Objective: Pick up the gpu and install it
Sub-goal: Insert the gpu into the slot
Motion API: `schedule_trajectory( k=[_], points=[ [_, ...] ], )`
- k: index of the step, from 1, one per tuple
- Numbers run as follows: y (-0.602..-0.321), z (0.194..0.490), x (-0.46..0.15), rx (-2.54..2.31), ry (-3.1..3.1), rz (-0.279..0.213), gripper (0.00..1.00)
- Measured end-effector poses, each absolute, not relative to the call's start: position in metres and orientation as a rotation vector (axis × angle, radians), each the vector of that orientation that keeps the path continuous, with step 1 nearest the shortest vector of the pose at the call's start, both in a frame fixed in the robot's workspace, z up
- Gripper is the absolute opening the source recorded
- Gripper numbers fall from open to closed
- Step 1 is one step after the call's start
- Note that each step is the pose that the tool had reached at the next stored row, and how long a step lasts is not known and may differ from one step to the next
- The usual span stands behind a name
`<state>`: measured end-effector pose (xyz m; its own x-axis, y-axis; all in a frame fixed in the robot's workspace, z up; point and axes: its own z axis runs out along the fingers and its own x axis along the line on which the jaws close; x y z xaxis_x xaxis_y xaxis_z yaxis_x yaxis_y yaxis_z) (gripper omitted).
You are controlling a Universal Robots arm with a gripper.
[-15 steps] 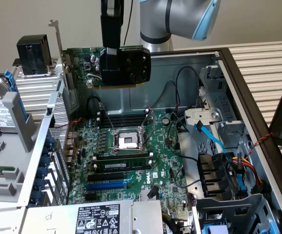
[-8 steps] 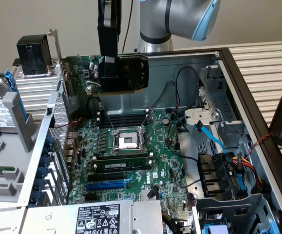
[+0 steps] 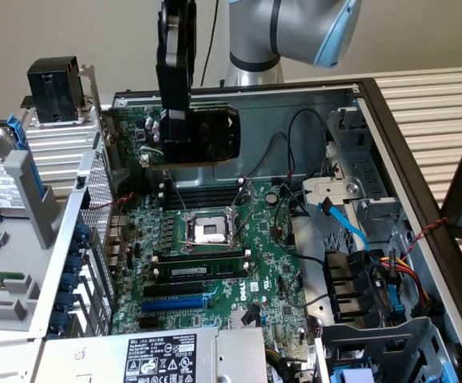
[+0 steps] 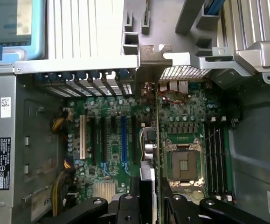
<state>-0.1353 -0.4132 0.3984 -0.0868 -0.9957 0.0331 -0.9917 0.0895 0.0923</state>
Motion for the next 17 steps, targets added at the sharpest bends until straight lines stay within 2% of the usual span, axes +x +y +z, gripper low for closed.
schedule_trajectory(
  k=[17],
  points=[
    [-0.429,0.368,-0.138,2.058,-2.256,-0.07,0.27]
  ],
)
